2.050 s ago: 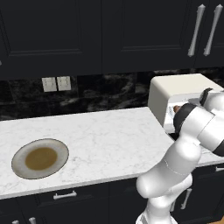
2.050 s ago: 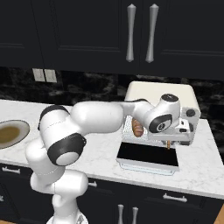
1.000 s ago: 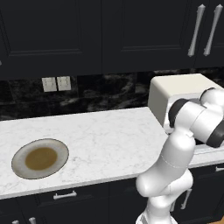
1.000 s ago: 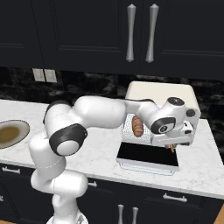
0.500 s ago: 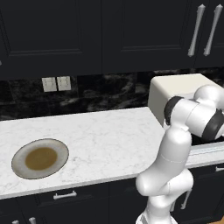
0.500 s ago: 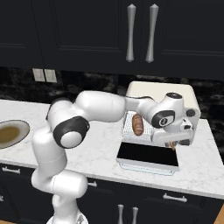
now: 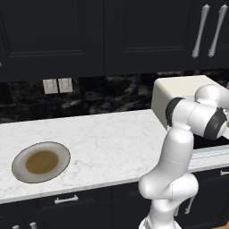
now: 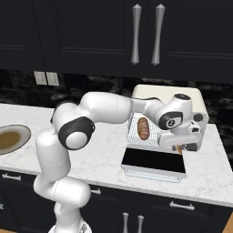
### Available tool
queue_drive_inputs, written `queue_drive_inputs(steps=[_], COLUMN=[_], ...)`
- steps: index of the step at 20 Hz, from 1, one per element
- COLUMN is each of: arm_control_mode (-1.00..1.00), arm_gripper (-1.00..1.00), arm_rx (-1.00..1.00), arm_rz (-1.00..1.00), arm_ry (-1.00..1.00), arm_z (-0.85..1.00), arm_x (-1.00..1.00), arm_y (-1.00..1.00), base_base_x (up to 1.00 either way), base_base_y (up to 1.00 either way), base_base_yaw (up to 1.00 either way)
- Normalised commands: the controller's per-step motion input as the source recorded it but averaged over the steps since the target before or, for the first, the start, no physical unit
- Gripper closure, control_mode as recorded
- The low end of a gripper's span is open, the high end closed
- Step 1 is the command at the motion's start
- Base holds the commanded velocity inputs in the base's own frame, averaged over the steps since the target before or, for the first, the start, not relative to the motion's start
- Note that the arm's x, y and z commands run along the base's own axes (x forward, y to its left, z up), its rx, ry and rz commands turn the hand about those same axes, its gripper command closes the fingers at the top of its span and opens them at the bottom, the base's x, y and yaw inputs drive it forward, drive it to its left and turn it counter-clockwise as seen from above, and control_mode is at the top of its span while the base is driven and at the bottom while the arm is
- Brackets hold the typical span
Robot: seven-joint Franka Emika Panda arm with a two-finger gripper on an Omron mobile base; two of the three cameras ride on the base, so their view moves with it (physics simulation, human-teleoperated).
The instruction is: Pick up the kebab skewer and baguette bread, and place them inside the toaster oven. Close the toaster oven door and start by setting the timer.
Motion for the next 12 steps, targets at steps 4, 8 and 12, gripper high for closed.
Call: queue_drive_inputs(steps=[4, 8, 12], arm_control_mode=[-1.0, -1.0, -1.0], arm_gripper=[1.0, 1.0, 1.0], arm_rx=[0.0, 0.0, 0.0], arm_rz=[0.0, 0.0, 0.0], arm_ry=[0.0, 0.0, 0.0], arm_z=[0.03, 0.03, 0.0], arm_x=[0.04, 0.13, 0.22], arm_y=[0.0, 0.0, 0.0], base_base_x=[0.0, 0.0, 0.0], base_base_y=[0.0, 0.0, 0.0], base_base_yaw=[0.0, 0.0, 0.0])
